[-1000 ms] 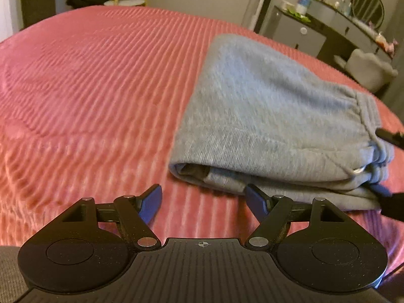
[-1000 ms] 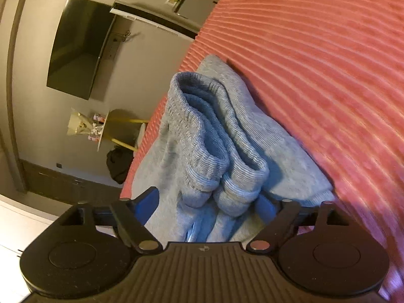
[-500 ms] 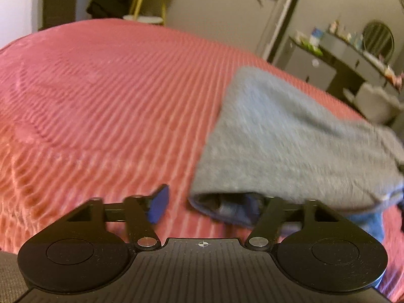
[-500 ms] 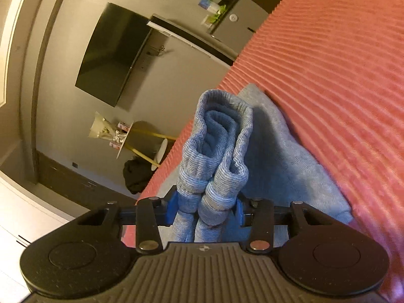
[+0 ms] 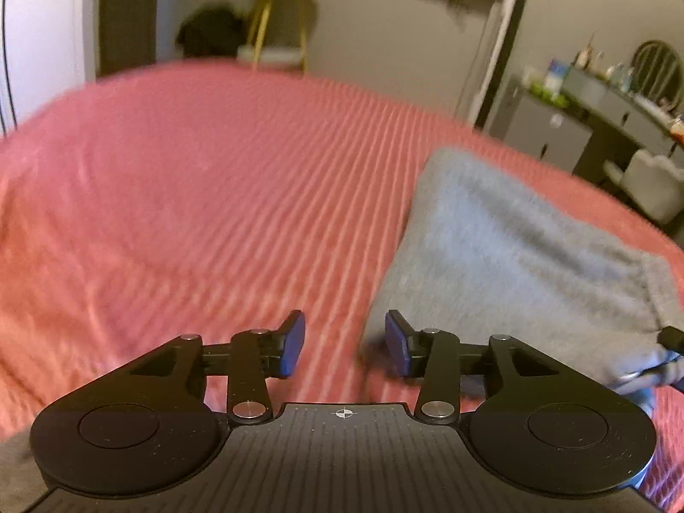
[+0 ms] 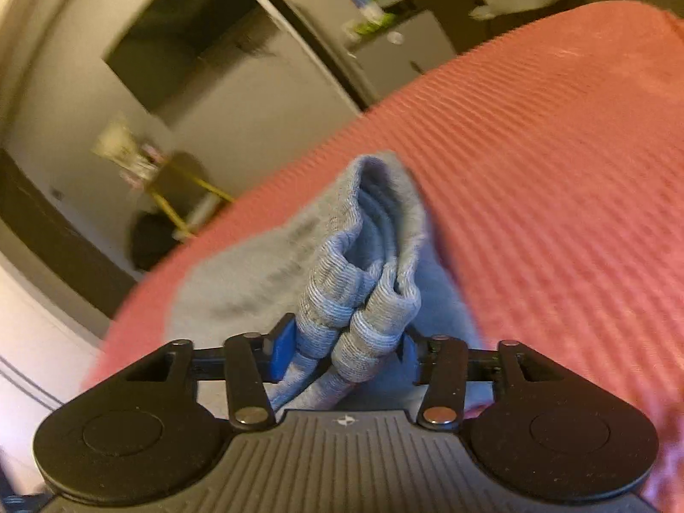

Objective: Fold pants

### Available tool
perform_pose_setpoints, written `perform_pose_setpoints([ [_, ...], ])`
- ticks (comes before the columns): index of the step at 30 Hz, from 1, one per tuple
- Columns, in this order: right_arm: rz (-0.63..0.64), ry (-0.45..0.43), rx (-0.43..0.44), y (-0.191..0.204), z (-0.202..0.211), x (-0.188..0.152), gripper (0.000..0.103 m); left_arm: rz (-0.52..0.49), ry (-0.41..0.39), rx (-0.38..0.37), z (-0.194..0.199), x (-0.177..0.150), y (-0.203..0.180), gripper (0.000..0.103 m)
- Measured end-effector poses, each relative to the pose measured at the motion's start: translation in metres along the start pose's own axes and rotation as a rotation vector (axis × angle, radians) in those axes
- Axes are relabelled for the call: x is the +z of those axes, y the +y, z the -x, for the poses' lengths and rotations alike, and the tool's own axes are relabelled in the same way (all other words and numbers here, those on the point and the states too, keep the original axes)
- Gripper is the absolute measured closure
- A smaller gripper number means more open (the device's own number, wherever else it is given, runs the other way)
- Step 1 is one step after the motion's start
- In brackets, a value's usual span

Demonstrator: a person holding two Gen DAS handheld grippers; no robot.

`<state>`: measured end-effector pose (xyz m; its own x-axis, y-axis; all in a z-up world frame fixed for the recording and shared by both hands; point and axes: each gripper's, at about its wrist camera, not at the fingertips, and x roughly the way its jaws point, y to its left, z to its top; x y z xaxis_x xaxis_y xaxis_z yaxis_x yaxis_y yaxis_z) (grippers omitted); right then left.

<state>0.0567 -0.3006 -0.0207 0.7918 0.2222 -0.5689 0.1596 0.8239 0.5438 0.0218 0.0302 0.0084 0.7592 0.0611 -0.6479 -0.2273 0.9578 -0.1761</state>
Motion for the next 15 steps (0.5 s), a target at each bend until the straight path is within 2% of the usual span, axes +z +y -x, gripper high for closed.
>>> perform_pose_setpoints([
  [2,0.014,-0.032,-0.027,0.002,0.006,0.002,0.04,-0.036,-0.093,-0.011,0.015,0.005,-0.007,0.043],
  [4,0.092,-0.142,-0.094,0.011,0.019,0.001,0.039,-0.074,-0.152,-0.036,0.017,0.008,-0.014,0.031],
  [5,0.151,-0.193,-0.128,0.018,0.024,0.0,0.039,-0.096,-0.164,-0.058,0.011,0.008,-0.019,0.031],
  [7,0.269,-0.258,-0.104,0.032,0.028,-0.006,0.04,-0.128,-0.147,-0.071,-0.007,0.006,-0.025,0.032],
  [8,0.319,-0.263,-0.078,0.039,0.028,-0.01,0.04,-0.144,-0.122,-0.07,-0.019,0.004,-0.028,0.032],
  [10,0.469,-0.248,-0.029,0.06,0.023,-0.024,0.049,-0.167,-0.075,-0.081,-0.037,-0.002,-0.03,0.033],
  [12,0.605,-0.206,0.02,0.078,0.016,-0.039,0.051,-0.185,-0.03,-0.066,-0.048,-0.007,-0.033,0.032],
  [13,0.666,-0.173,0.027,0.087,0.009,-0.046,0.051,-0.179,-0.029,-0.065,-0.051,-0.006,-0.031,0.03],
  [15,0.738,-0.109,-0.021,0.095,-0.004,-0.052,0.051,-0.166,-0.025,-0.047,-0.055,-0.004,-0.03,0.027],
])
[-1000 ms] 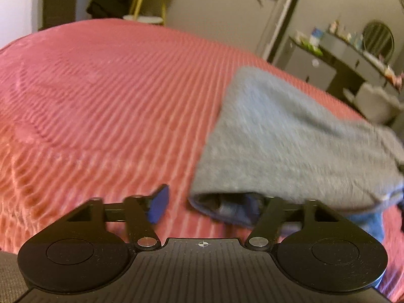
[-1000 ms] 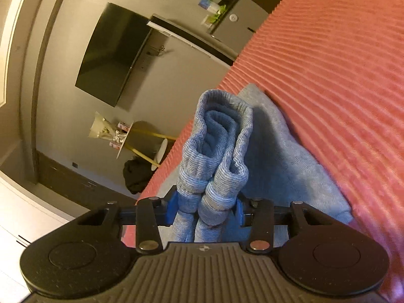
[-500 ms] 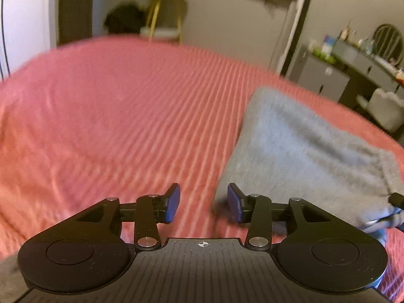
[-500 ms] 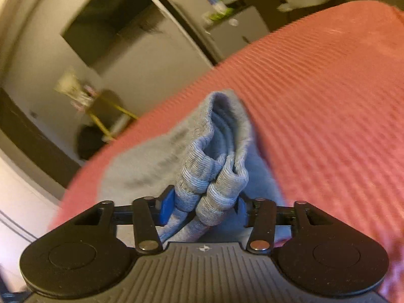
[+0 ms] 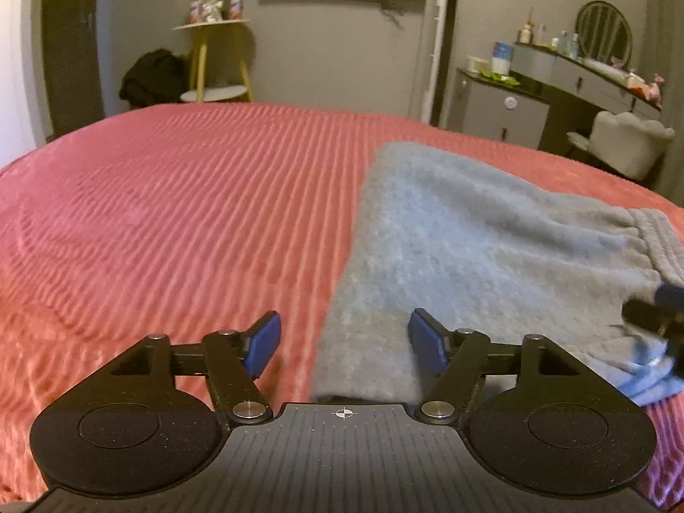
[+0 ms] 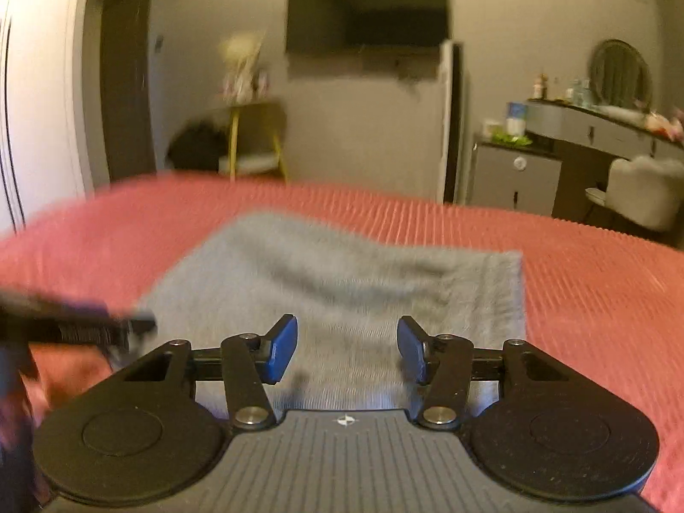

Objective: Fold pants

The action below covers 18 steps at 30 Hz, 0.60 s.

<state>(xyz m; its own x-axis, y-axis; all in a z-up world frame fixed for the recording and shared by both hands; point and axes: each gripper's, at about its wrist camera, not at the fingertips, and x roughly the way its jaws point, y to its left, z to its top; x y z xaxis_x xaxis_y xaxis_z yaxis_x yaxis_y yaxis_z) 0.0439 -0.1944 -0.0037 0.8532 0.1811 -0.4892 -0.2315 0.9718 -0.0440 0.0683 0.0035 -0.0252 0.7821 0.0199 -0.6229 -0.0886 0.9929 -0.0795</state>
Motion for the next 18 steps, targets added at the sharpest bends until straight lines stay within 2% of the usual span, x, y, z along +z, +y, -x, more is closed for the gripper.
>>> perform_pose_setpoints([
  [2,-0.001,0.072,-0.054,-0.005,-0.014,-0.001,0.063,0.043,0.016,0.024,-0.004,0.0,0.006,0.026],
  [3,-0.01,0.086,-0.092,-0.009,-0.019,-0.002,0.075,0.072,0.025,0.029,-0.004,0.0,0.01,0.026],
  [4,-0.024,0.083,-0.115,-0.014,-0.021,-0.001,0.081,0.103,0.033,0.03,-0.005,0.0,0.014,0.026],
  [5,-0.04,0.077,-0.122,-0.016,-0.019,-0.001,0.083,0.125,0.036,0.029,-0.004,0.0,0.018,0.026],
  [8,-0.04,0.081,-0.125,-0.011,-0.014,0.0,0.082,0.152,-0.005,0.01,0.005,-0.002,0.023,0.028],
  [9,-0.03,0.071,-0.112,-0.01,-0.01,-0.002,0.076,0.143,-0.02,-0.008,0.009,-0.003,0.022,0.028],
  [10,-0.036,0.06,-0.088,-0.011,-0.006,-0.003,0.067,0.136,-0.032,-0.035,0.013,-0.004,0.023,0.028],
  [11,-0.051,0.058,-0.054,-0.016,-0.004,-0.005,0.064,0.13,-0.041,-0.066,0.015,-0.005,0.021,0.028],
  [14,-0.133,0.084,0.057,-0.023,-0.005,-0.005,0.062,0.093,-0.009,-0.13,0.014,-0.01,0.011,0.027],
  [18,-0.183,0.105,0.068,-0.032,-0.002,-0.006,0.062,0.057,0.001,-0.09,0.011,-0.013,0.004,0.021],
])
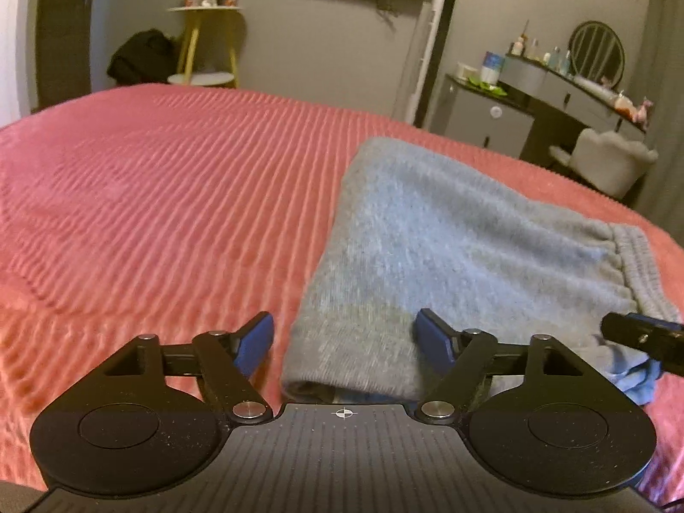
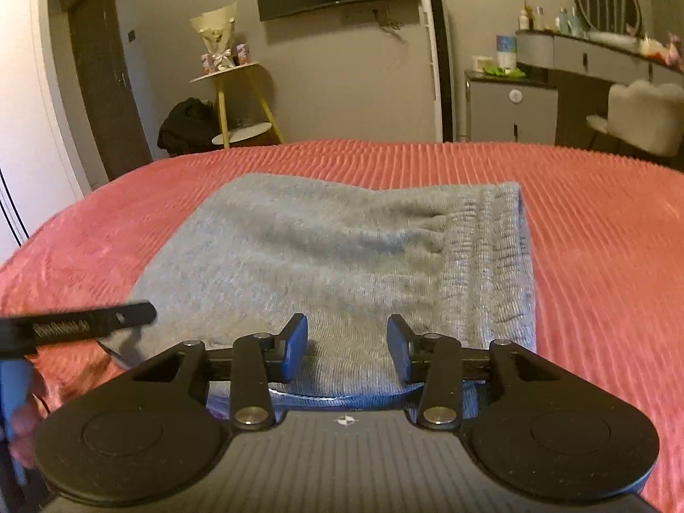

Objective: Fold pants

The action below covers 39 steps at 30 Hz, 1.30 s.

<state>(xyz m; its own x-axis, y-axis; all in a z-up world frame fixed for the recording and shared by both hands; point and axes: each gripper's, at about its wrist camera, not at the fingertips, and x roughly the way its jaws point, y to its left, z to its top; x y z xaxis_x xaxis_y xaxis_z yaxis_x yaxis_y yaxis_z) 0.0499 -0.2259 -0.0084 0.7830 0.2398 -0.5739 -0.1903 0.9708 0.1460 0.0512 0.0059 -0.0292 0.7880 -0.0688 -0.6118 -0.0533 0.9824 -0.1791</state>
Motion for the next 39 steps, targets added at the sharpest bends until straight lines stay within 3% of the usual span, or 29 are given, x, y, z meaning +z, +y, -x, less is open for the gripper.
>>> perform_pose_setpoints([
  [7,-0.033,0.018,-0.002,0.0,-0.001,0.001,0.061,0.037,-0.002,-0.018,0.007,-0.002,0.005,0.022],
  [14,-0.126,0.044,0.011,-0.008,0.003,-0.001,0.061,-0.018,0.018,-0.001,0.007,-0.005,-0.005,0.018],
  [20,-0.096,0.061,-0.025,0.001,0.003,-0.005,0.06,0.049,0.073,0.012,0.0,-0.007,0.001,0.011],
  [25,-0.188,0.089,-0.024,-0.003,0.007,-0.013,0.06,0.057,0.098,0.033,0.005,-0.01,0.004,0.011],
  [26,-0.197,0.099,-0.03,-0.002,0.008,-0.015,0.054,0.051,0.102,0.037,0.006,-0.011,0.003,0.011],
  [27,-0.201,0.127,-0.063,-0.001,0.007,-0.017,0.029,0.045,0.106,0.037,0.008,-0.012,0.002,0.012],
  [28,-0.204,0.154,-0.111,0.001,0.005,-0.019,0.022,0.039,0.111,0.037,0.009,-0.012,0.001,0.012],
  [29,-0.206,0.169,-0.142,0.001,0.005,-0.021,0.022,0.032,0.116,0.039,0.01,-0.014,0.001,0.012],
  [34,-0.241,0.153,-0.123,0.005,0.015,-0.028,0.016,-0.02,0.138,0.057,0.012,-0.018,-0.006,0.012],
  [39,-0.15,0.194,-0.124,0.026,0.017,-0.038,0.012,-0.062,0.163,0.074,0.013,-0.022,-0.012,0.012],
])
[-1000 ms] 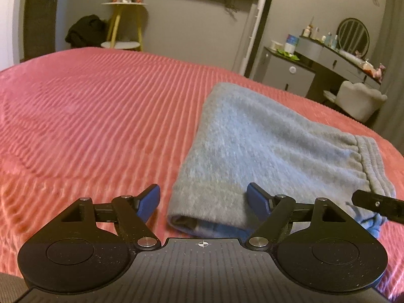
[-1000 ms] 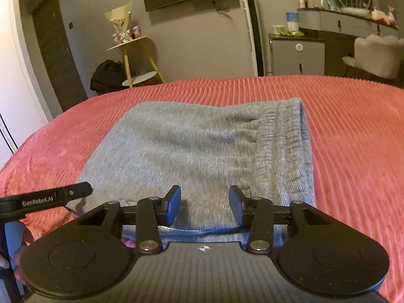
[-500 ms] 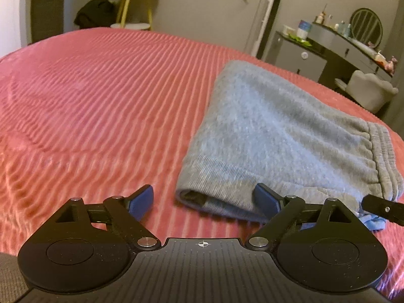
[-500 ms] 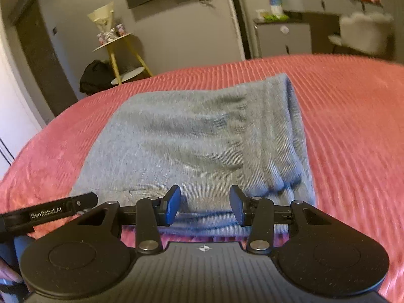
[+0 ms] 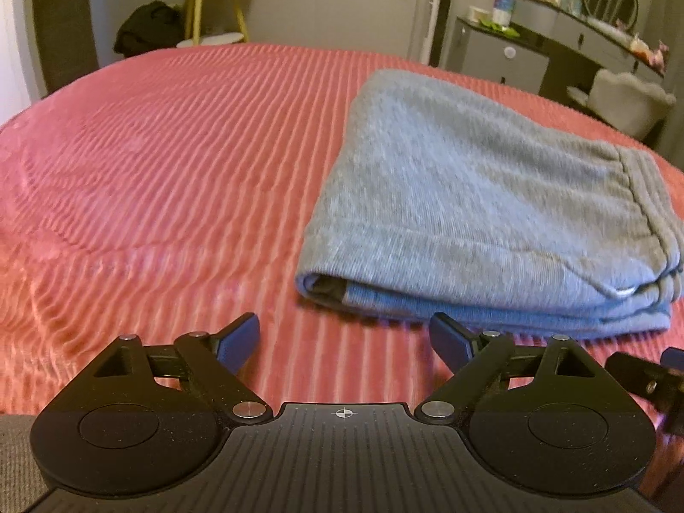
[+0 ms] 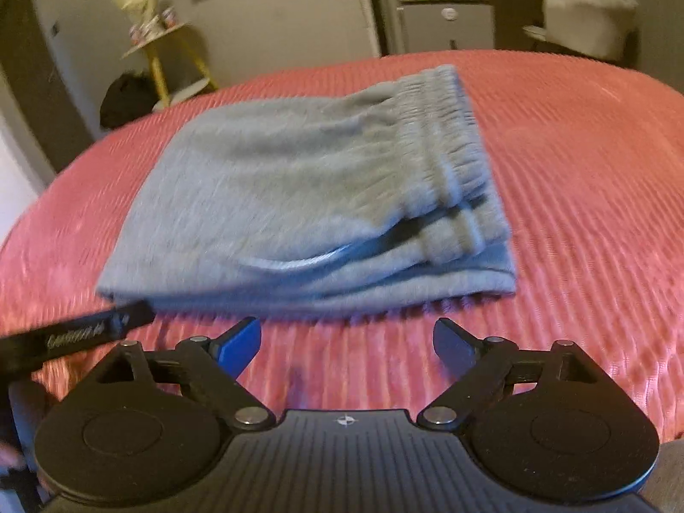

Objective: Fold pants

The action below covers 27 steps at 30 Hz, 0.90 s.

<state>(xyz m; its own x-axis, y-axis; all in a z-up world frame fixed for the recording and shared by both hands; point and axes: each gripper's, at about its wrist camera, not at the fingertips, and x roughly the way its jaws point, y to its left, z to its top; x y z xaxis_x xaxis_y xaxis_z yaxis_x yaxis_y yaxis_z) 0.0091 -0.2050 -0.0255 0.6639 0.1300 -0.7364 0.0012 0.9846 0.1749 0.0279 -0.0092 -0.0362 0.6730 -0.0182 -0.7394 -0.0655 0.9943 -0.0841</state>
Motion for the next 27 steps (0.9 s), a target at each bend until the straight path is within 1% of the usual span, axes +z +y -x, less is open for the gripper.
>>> perform_pose_setpoints([
  [1,0.021,0.002,0.001,0.003,0.0,-0.002,0.009,-0.011,0.004,0.003,0.001,-0.001,-0.001,0.012],
  [4,0.073,-0.009,-0.015,0.012,0.001,-0.005,0.009,-0.051,0.023,0.02,0.002,-0.004,-0.006,0.012],
  [5,0.079,-0.016,-0.024,0.012,0.001,-0.004,0.009,-0.068,0.031,0.026,0.002,-0.005,-0.009,0.011],
  [8,0.077,-0.037,-0.053,0.014,0.003,-0.005,0.006,-0.116,0.055,0.011,0.002,-0.008,-0.015,0.011],
  [12,0.086,-0.049,-0.061,0.013,0.004,-0.006,0.006,-0.158,0.072,0.004,0.001,-0.011,-0.021,0.011],
  [19,0.128,-0.03,-0.068,0.021,-0.001,-0.007,0.006,-0.153,0.083,0.006,-0.001,-0.011,-0.021,0.011],
  [27,0.123,-0.025,-0.071,0.021,-0.002,-0.007,0.006,-0.144,0.085,0.006,-0.003,-0.01,-0.022,0.011],
])
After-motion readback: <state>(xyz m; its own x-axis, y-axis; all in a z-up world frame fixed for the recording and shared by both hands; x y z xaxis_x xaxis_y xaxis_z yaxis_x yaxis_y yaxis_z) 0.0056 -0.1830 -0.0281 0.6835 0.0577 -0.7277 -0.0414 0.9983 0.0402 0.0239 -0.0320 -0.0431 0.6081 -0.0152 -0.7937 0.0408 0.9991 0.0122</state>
